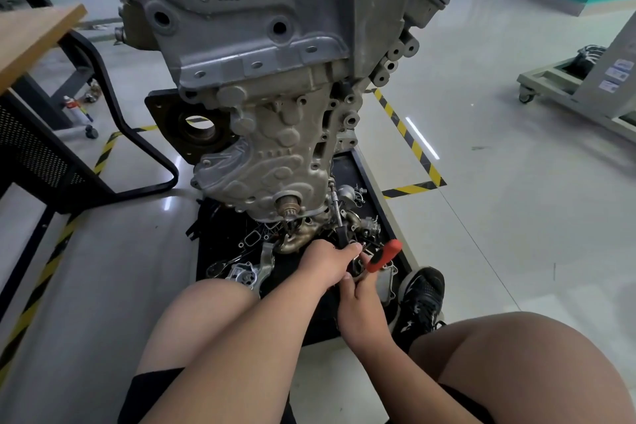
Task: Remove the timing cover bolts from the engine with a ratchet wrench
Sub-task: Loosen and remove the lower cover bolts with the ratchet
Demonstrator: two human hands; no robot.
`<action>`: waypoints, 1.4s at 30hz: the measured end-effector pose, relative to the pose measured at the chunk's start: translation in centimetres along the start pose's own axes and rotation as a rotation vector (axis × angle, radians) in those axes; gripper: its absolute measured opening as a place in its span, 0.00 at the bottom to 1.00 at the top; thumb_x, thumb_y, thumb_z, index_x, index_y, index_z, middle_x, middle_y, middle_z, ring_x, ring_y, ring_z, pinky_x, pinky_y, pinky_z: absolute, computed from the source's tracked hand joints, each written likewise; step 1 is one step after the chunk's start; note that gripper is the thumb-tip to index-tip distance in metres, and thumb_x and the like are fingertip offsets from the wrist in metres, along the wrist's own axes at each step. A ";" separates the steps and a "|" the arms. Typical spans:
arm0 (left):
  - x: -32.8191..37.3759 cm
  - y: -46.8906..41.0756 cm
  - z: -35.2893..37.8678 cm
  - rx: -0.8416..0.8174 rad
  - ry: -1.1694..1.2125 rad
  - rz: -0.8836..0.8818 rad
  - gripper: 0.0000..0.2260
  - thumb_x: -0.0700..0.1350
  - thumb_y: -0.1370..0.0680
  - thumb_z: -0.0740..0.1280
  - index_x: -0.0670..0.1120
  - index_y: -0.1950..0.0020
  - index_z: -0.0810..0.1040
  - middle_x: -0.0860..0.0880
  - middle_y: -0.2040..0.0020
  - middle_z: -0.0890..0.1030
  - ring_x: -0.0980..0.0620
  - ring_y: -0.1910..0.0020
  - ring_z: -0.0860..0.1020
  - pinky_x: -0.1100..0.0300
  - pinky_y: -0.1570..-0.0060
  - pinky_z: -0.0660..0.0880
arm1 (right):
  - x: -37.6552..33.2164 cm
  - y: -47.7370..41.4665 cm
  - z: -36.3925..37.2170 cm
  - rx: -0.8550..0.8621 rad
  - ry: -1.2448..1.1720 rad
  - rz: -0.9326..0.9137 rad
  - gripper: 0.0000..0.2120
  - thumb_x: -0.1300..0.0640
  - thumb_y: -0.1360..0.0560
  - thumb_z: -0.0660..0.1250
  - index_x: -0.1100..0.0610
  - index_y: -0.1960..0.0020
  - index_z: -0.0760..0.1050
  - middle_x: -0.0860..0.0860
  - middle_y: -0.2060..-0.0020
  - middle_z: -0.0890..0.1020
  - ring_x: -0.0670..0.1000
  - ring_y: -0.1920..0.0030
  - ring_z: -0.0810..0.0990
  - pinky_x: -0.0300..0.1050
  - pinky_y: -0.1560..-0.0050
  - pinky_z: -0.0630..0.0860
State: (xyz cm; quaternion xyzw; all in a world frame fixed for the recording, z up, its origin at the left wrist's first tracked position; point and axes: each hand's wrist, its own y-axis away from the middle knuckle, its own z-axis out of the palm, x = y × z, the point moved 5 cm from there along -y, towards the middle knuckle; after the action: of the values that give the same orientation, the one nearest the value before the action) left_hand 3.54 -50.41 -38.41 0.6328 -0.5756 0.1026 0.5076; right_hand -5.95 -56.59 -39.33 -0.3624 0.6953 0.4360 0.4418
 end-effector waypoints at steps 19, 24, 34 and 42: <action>0.0 0.3 0.3 -0.051 -0.005 0.032 0.19 0.58 0.22 0.65 0.42 0.44 0.78 0.50 0.69 0.73 0.55 0.79 0.68 0.69 0.82 0.60 | -0.1 -0.4 0.6 -0.184 -1.148 0.697 0.21 0.46 0.18 0.53 0.59 0.60 0.72 0.48 0.79 0.63 0.46 0.84 0.56 0.37 0.77 0.66; 0.1 0.2 0.3 -0.038 -0.024 0.046 0.16 0.57 0.22 0.65 0.46 0.59 0.77 0.52 0.73 0.71 0.56 0.81 0.66 0.68 0.81 0.60 | 0.4 -0.7 0.1 -0.050 -0.865 0.552 0.17 0.47 0.17 0.52 0.54 0.56 0.72 0.49 0.77 0.67 0.47 0.81 0.59 0.40 0.74 0.68; 0.3 0.3 0.1 -0.021 -0.143 0.116 0.18 0.52 0.22 0.66 0.44 0.68 0.68 0.46 0.69 0.69 0.49 0.68 0.68 0.57 0.66 0.63 | -0.8 0.1 -0.5 -0.094 0.307 -0.061 0.30 0.50 0.18 0.53 0.45 0.22 0.41 0.54 0.37 0.76 0.54 0.49 0.81 0.48 0.53 0.74; -0.2 0.5 -0.9 -0.051 0.019 0.009 0.19 0.60 0.22 0.63 0.46 0.62 0.72 0.51 0.74 0.67 0.52 0.78 0.65 0.65 0.77 0.60 | 0.6 -0.5 0.5 0.006 -0.676 0.327 0.10 0.52 0.16 0.52 0.52 0.38 0.66 0.51 0.71 0.73 0.48 0.77 0.68 0.44 0.69 0.72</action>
State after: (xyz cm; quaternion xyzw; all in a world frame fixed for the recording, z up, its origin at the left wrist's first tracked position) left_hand 3.52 -49.55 -37.88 0.6159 -0.5761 0.0963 0.5287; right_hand -5.53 -56.38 -40.15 -0.0806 0.5600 0.5939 0.5720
